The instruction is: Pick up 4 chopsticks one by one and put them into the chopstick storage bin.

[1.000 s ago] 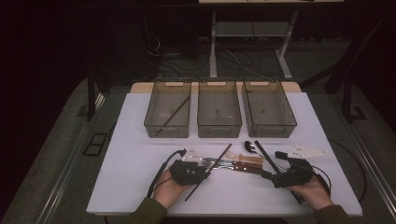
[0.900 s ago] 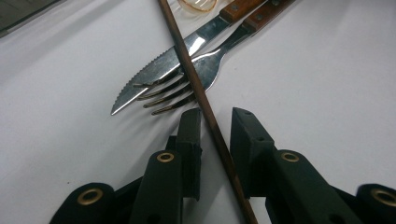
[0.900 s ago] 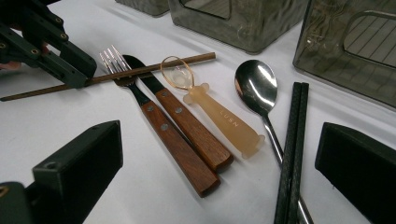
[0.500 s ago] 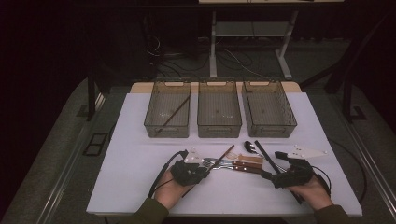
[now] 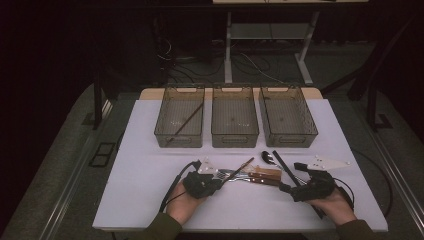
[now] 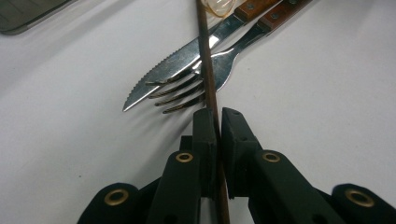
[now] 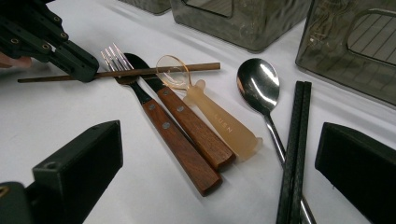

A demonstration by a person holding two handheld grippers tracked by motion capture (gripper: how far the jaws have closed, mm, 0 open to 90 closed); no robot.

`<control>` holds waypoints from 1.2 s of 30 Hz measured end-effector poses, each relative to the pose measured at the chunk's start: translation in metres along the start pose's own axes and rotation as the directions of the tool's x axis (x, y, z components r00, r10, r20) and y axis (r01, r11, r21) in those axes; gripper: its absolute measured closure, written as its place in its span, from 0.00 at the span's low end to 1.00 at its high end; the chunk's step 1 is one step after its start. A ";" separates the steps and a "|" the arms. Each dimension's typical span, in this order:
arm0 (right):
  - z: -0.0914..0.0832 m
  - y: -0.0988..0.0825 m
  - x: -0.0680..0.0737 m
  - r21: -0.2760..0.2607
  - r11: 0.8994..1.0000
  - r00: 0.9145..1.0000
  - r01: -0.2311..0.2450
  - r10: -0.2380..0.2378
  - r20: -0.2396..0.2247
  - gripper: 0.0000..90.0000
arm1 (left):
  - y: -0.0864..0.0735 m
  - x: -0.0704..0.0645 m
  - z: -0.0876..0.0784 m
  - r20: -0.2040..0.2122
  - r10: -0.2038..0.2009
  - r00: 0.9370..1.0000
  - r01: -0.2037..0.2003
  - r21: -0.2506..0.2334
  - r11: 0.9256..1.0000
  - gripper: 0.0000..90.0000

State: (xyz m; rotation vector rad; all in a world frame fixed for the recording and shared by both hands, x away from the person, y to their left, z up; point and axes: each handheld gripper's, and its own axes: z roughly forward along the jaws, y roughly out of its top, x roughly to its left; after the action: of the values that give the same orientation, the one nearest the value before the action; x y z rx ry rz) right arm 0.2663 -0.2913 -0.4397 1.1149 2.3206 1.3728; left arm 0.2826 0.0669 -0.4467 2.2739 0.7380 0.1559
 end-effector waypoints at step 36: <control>-0.001 0.001 0.000 -0.005 1.000 1.000 0.001 -0.001 -0.004 0.01 | 0.001 0.013 -0.030 0.000 -0.025 1.000 0.025 -0.066 0.998 0.95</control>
State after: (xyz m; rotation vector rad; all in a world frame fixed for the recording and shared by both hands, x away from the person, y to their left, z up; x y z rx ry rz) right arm 0.2657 -0.2917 -0.4386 1.1110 2.3185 1.3813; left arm 0.2843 0.0923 -0.4254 2.2017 0.7508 0.1668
